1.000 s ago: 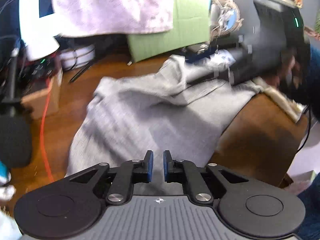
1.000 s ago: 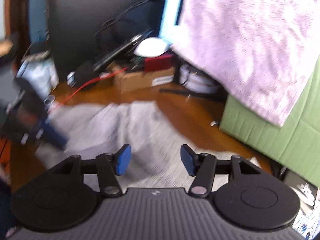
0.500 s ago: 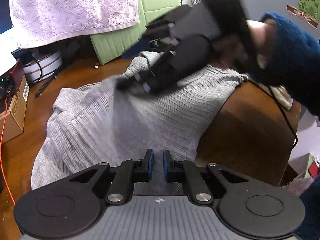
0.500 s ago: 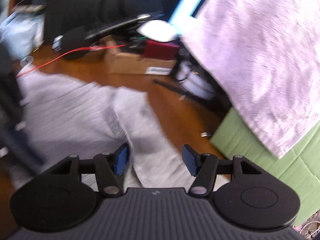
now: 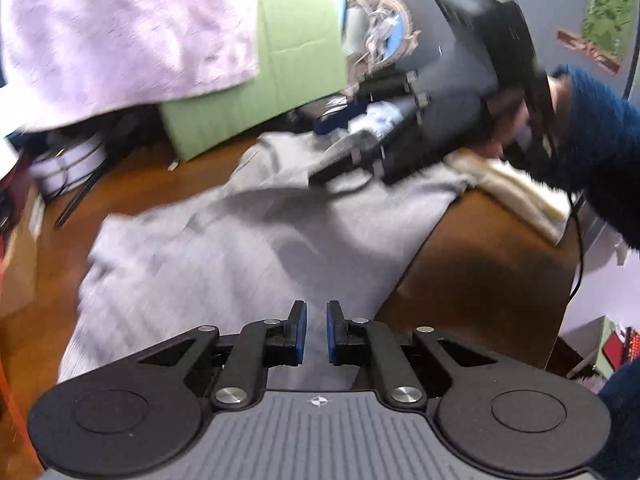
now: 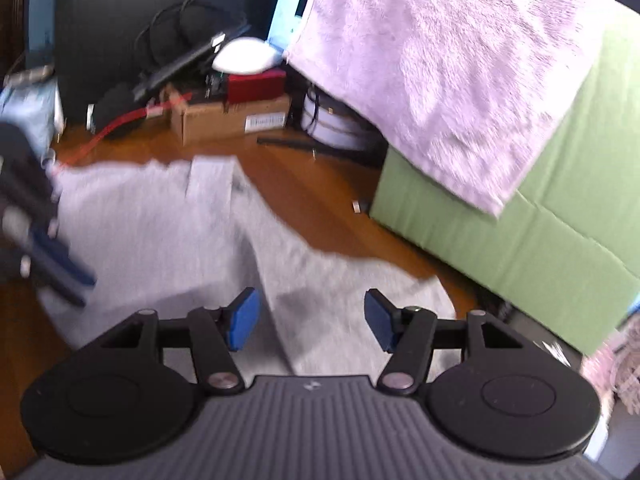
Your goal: Fold clothes
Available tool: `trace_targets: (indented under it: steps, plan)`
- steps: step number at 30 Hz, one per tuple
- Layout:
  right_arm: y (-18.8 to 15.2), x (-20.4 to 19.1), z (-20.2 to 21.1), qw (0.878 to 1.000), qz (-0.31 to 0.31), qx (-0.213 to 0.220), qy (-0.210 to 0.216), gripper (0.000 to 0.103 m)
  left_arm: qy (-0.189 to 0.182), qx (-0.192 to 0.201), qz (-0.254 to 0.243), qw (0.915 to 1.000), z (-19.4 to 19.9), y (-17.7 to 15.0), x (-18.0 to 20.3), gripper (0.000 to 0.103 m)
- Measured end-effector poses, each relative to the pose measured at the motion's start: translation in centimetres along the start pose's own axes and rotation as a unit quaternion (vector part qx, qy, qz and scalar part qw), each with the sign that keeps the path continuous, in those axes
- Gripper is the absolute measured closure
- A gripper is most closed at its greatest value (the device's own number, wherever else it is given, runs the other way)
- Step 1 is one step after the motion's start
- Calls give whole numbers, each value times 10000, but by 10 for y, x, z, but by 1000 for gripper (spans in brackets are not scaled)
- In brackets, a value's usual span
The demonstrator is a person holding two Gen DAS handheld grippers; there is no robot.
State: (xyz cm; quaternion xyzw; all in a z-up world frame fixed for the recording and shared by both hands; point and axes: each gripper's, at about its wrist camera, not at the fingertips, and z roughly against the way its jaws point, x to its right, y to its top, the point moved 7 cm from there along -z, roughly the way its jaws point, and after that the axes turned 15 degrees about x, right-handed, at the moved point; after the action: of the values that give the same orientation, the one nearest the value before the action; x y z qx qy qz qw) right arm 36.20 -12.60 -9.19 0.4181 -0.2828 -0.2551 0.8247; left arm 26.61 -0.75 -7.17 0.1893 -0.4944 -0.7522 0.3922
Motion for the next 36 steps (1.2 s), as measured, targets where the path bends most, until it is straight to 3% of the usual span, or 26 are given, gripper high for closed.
trace_targets:
  steps: [4, 8, 13, 19, 20, 23, 24, 28, 33, 36]
  plan:
    - [-18, -2, 1, 9993, 228, -257, -163, 39, -132, -314, -180, 9993, -32, -10, 14, 94]
    - [-15, 11, -19, 9973, 392, -289, -550, 39, -127, -328, -219, 9991, -28, -14, 17, 94]
    - [-5, 50, -43, 9943, 99, -227, -1040, 39, -96, -358, -102, 9993, -20, -19, 18, 94]
    - [0, 78, 9, 9905, -382, 14, -1318, 39, -152, -327, -15, 9993, -21, -20, 15, 94]
    - [-4, 81, 22, 9896, -603, 15, -1304, 41, -166, -329, -16, 9993, -22, -20, 14, 94]
    - [-29, 83, 51, 9817, -1591, -178, -1032, 72, -196, -321, -63, 9993, -22, -21, 15, 94]
    - [-38, 81, 55, 9781, -1797, -216, -1026, 75, -208, -312, -59, 9993, -22, -21, 15, 94]
    - [-60, 80, 49, 9711, -2026, -185, -1251, 77, -230, -292, 70, 9993, -22, -22, 12, 94]
    - [-71, 102, 12, 9627, -2249, -139, -1496, 76, -106, -231, 55, 9997, -21, -24, 15, 94]
    - [-80, 113, 10, 9556, -2456, -198, -1614, 76, -41, -224, 90, 9997, -17, -24, 14, 94]
